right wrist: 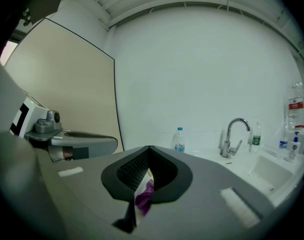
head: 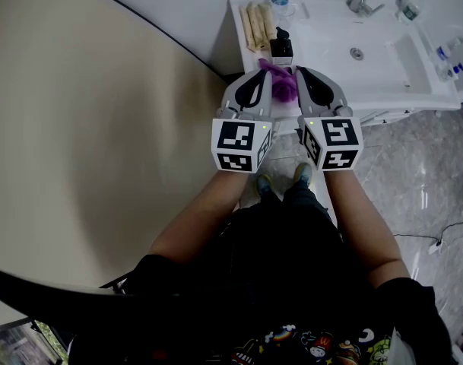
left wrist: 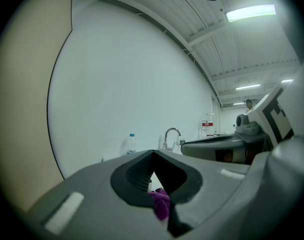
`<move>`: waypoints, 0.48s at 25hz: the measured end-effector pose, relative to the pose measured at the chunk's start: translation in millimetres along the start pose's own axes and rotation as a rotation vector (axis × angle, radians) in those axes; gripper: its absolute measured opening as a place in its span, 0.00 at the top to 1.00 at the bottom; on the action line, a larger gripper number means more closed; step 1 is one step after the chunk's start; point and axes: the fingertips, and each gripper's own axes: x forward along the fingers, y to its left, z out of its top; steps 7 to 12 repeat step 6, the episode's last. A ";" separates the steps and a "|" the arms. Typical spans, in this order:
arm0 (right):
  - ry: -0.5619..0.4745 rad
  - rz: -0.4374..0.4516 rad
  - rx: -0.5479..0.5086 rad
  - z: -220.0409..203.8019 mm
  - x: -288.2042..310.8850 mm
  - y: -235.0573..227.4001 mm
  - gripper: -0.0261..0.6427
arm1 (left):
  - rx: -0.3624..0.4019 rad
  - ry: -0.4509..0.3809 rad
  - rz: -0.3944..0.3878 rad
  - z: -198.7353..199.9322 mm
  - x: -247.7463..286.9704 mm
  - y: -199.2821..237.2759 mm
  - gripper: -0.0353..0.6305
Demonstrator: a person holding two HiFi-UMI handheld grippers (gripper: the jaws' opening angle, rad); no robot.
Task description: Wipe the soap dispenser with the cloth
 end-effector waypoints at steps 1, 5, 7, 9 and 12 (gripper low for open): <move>0.003 -0.001 -0.003 -0.4 -1.2 0.1 0.93 | -0.002 0.000 -0.002 -0.1 -0.2 -1.0 0.94; 0.018 -0.002 -0.010 -2.9 -6.2 1.2 0.93 | -0.010 0.002 -0.011 -0.3 -2.0 -4.5 0.94; 0.020 -0.003 -0.010 -3.3 -7.3 1.6 0.93 | -0.011 0.003 -0.014 -0.1 -2.5 -5.1 0.94; 0.020 -0.003 -0.010 -3.3 -7.3 1.6 0.93 | -0.011 0.003 -0.014 -0.1 -2.5 -5.1 0.94; 0.020 -0.003 -0.010 -3.3 -7.3 1.6 0.93 | -0.011 0.003 -0.014 -0.1 -2.5 -5.1 0.94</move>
